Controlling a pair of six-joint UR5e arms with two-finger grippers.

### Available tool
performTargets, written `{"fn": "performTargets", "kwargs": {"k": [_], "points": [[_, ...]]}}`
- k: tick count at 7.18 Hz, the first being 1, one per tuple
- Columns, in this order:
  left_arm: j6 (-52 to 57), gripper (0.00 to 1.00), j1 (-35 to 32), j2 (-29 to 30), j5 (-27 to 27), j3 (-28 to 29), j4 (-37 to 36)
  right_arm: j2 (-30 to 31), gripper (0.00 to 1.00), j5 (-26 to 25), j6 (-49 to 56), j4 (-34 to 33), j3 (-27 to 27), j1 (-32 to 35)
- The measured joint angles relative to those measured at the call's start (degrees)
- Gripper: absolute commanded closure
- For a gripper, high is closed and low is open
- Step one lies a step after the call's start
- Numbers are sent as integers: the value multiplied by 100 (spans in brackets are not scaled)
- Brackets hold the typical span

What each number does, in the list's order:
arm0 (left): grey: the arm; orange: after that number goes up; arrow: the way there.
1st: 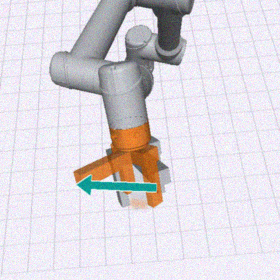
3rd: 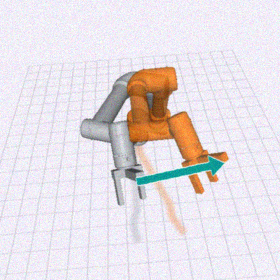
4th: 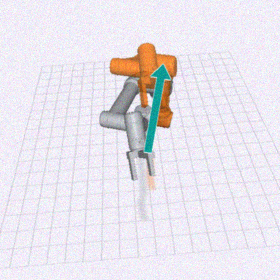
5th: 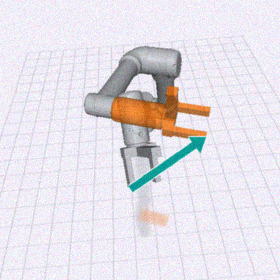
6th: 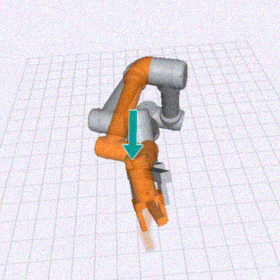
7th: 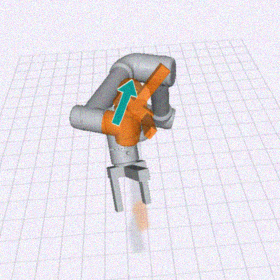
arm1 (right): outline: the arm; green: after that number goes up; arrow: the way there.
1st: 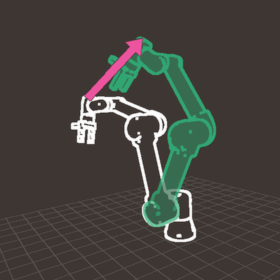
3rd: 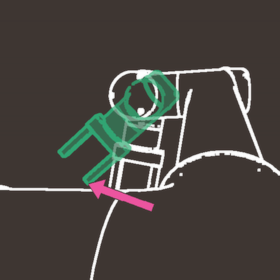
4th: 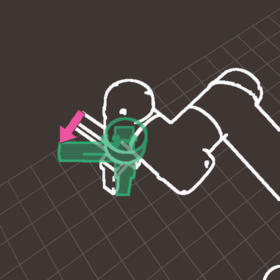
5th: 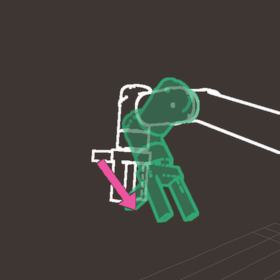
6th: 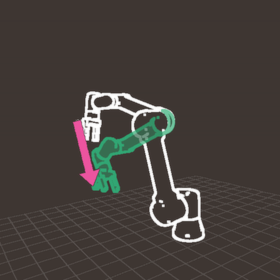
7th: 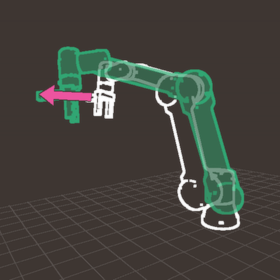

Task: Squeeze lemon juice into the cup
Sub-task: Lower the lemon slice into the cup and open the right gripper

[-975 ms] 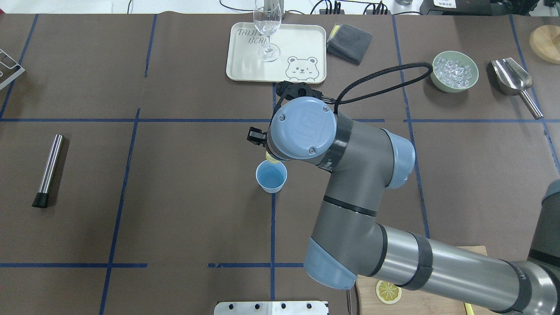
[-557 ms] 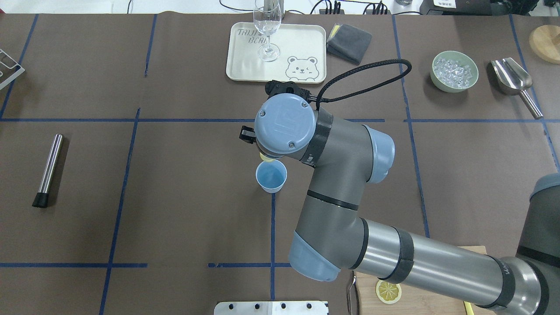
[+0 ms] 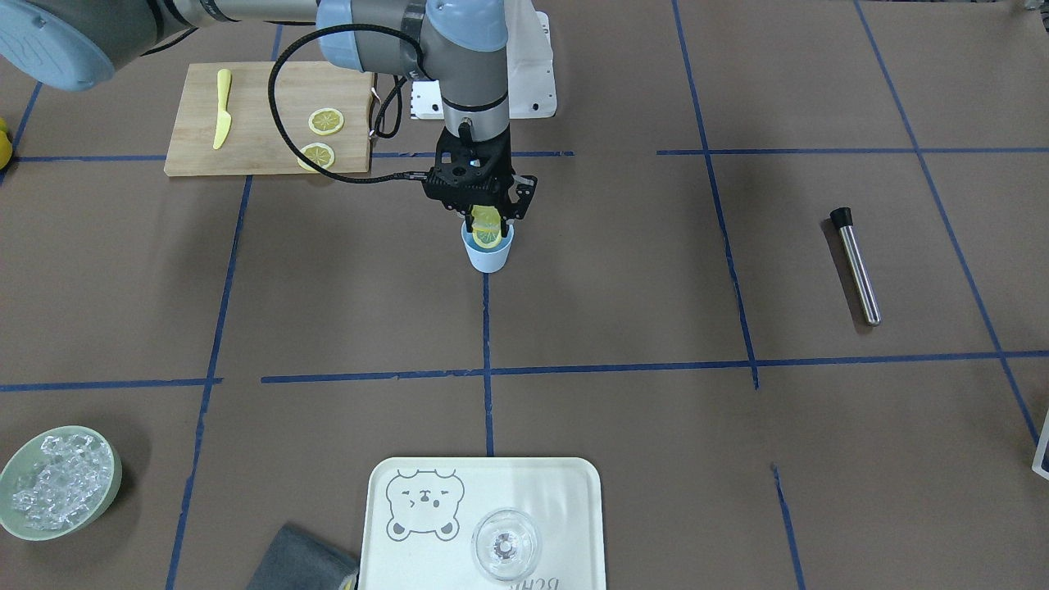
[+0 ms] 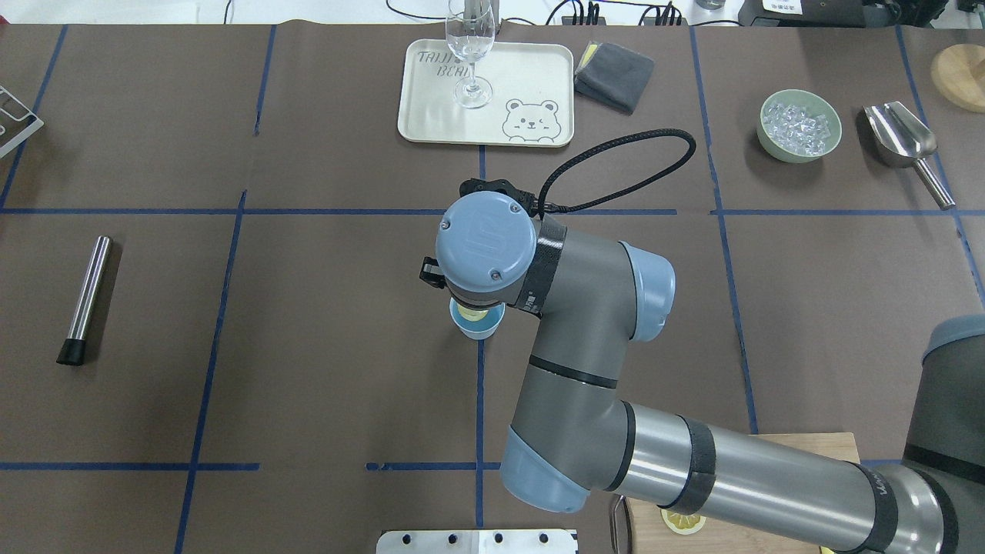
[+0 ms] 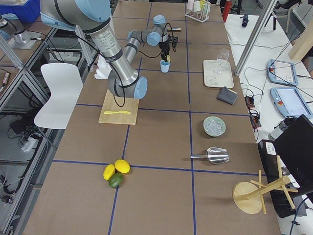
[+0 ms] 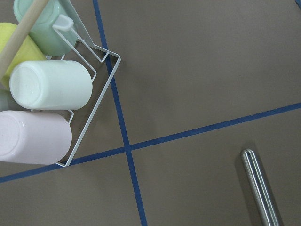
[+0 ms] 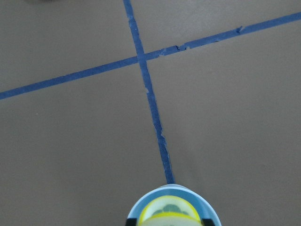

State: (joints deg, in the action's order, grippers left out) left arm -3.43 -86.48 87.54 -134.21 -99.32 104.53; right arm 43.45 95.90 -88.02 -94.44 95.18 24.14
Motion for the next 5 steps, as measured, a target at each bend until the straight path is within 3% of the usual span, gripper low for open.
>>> {"fn": "performTargets", "kwargs": {"k": [3, 5], "points": [[0, 0, 0, 0, 0, -4, 3, 46, 7, 72, -17, -13, 49, -13], [0, 0, 0, 0, -2, -5, 0, 51, 0, 85, -27, 2, 53, -14]]}}
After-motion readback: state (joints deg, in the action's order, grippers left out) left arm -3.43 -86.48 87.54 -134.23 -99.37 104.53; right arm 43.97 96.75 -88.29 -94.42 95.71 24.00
